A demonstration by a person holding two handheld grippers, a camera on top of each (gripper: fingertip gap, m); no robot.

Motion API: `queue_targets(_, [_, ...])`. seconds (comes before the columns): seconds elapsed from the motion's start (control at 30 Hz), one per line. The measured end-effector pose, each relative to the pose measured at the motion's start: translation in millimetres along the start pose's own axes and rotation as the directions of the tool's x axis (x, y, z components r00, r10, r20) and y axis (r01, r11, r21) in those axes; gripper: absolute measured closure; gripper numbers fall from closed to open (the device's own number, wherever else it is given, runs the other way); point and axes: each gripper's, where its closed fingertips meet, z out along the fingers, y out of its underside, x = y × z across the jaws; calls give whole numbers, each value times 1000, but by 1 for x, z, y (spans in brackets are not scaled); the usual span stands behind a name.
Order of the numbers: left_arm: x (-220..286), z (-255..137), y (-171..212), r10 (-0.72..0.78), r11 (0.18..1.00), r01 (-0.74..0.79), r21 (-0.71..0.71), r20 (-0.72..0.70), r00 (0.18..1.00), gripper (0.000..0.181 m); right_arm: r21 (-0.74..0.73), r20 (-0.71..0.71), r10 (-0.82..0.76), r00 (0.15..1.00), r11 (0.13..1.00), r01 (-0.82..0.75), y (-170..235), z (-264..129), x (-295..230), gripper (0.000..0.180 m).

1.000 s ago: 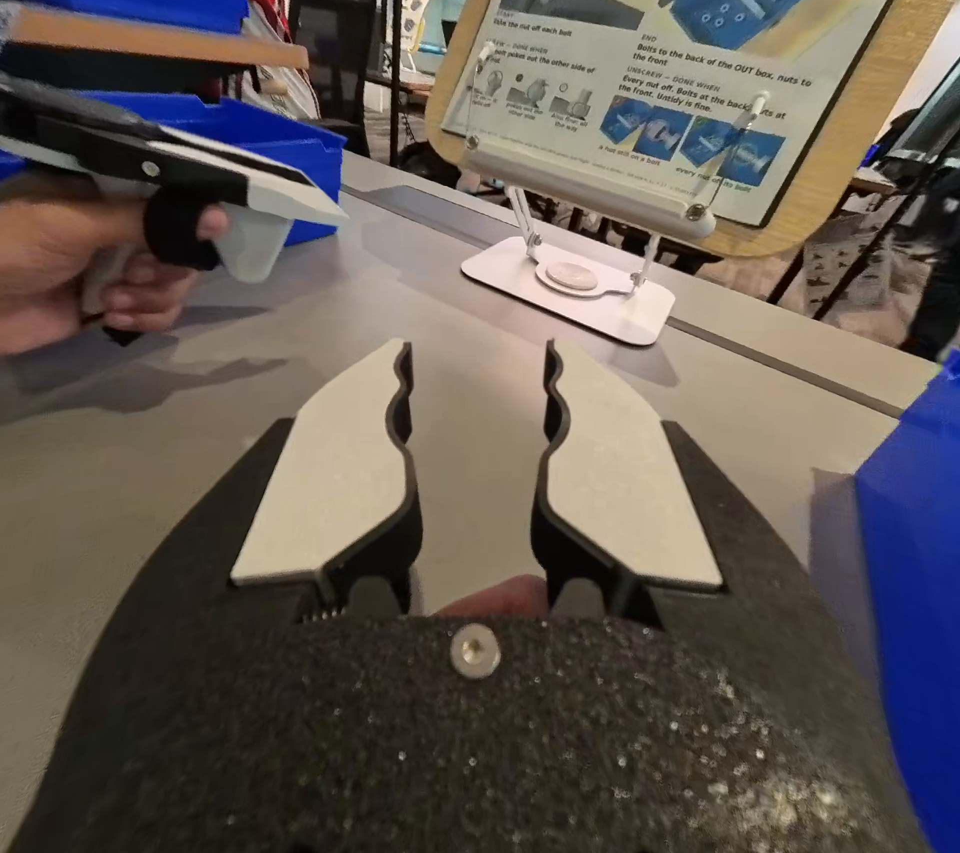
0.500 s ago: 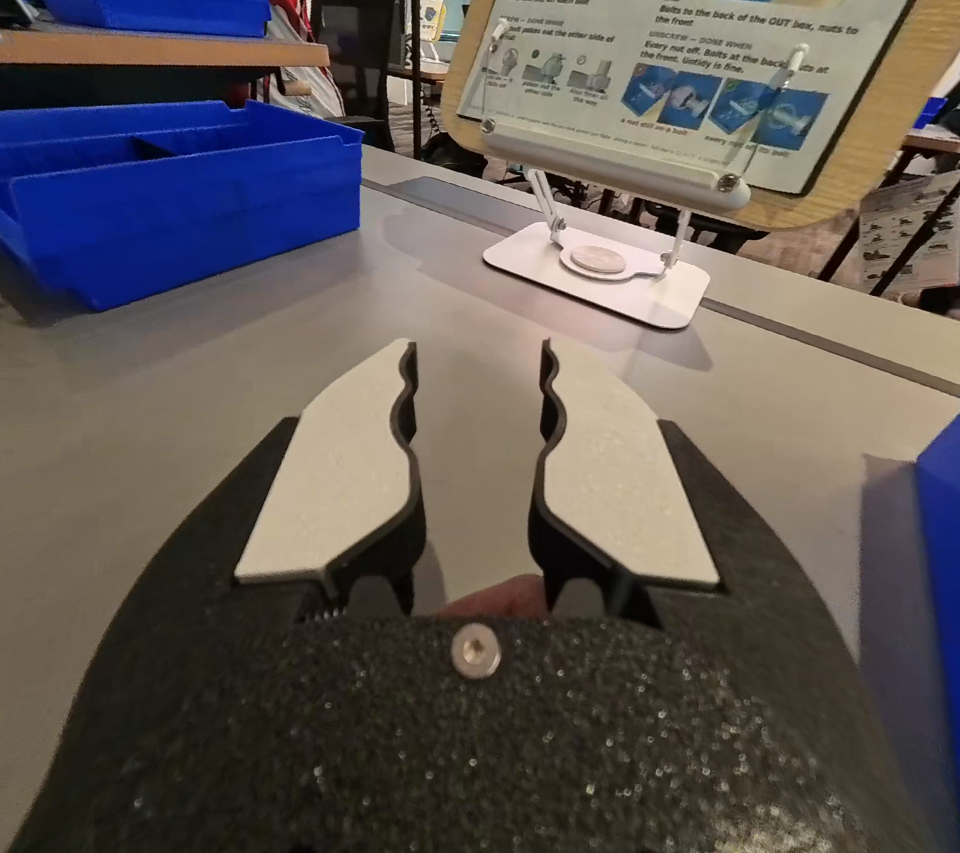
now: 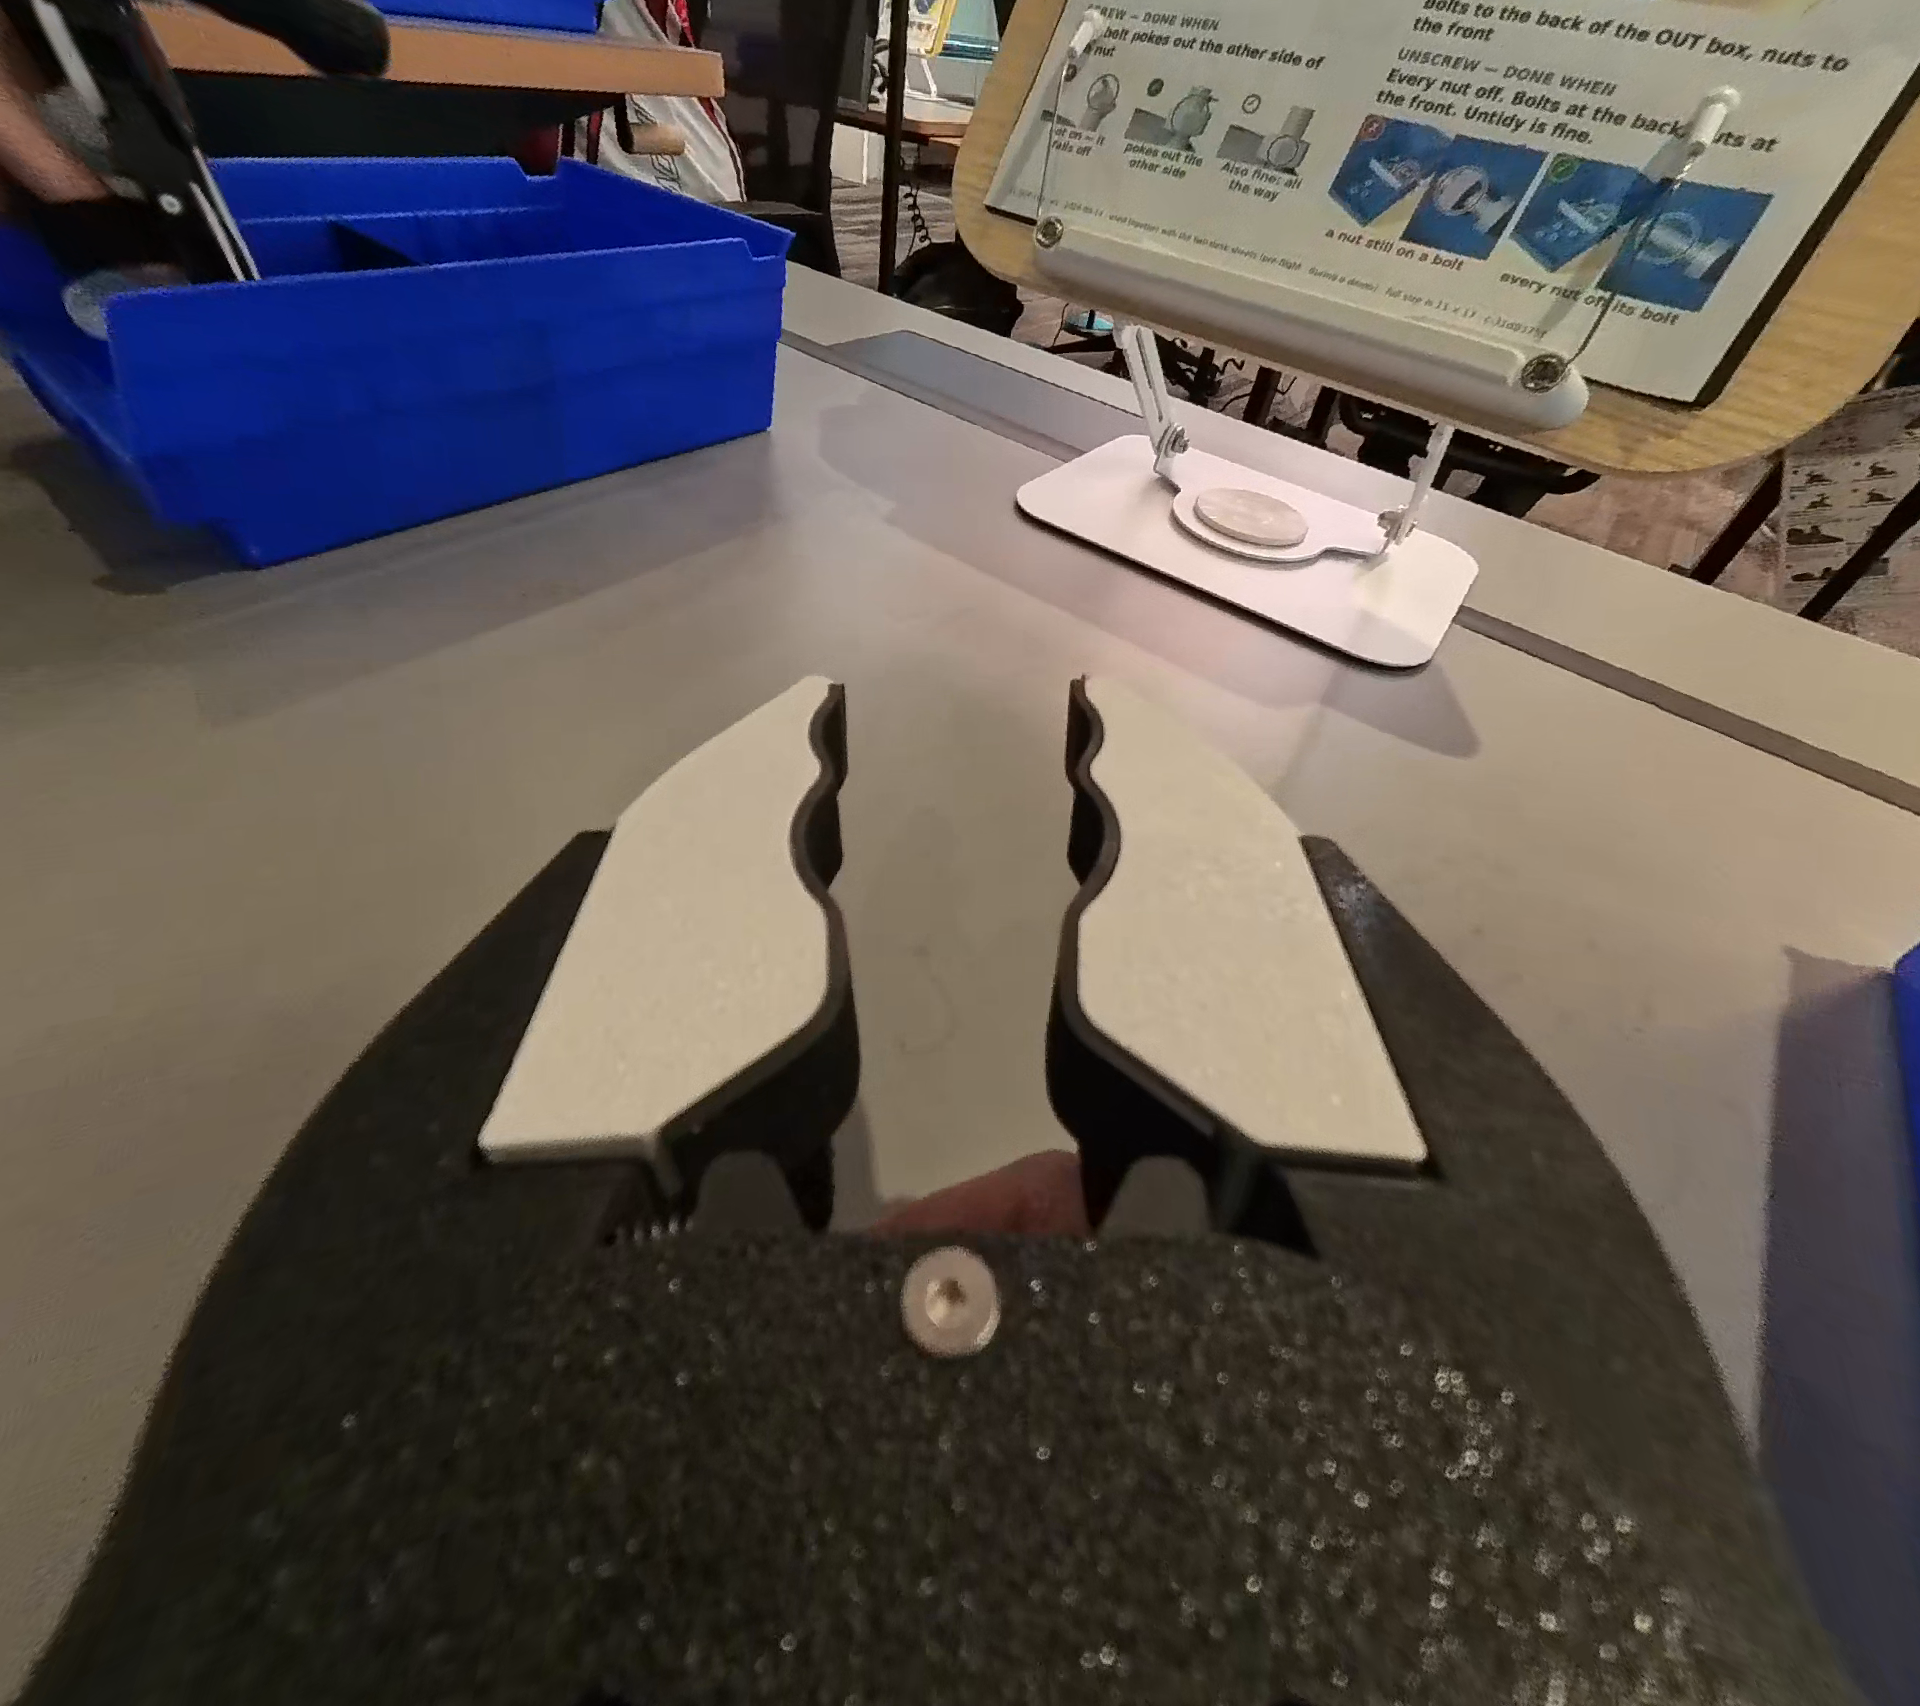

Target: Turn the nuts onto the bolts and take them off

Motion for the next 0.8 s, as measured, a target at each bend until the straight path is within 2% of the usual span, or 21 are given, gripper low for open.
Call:
queue_targets(0.13, [-7,7,2,10,999,-8,-40,54,998,128,0,-4,-9,1000,1000,9,0,0,0,140])
queue_targets(0.37, [-12,13,5,2,998,2,-60,68,998,129,-3,1,-6,1000,1000,6,1,0,0,141])
queue_targets(0.4, [-11,14,5,3,998,1,-58,64,998,132,-4,2,-6,1000,1000,6,1,0,0,141])
queue_targets(0.47, [-11,15,5,7,998,-3,-60,59,998,163,-5,2,-9,1000,1000,9,1,0,-1,142])
queue_targets(0.67, [-8,13,9,28,996,-24,-82,46,999,163,-6,2,-4,1000,1000,4,1,0,1,145])
queue_targets(0.8, [6,-19,-9,71,997,-71,-4,31,997,163,-7,4,-7,1000,1000,7,1,0,0,145])
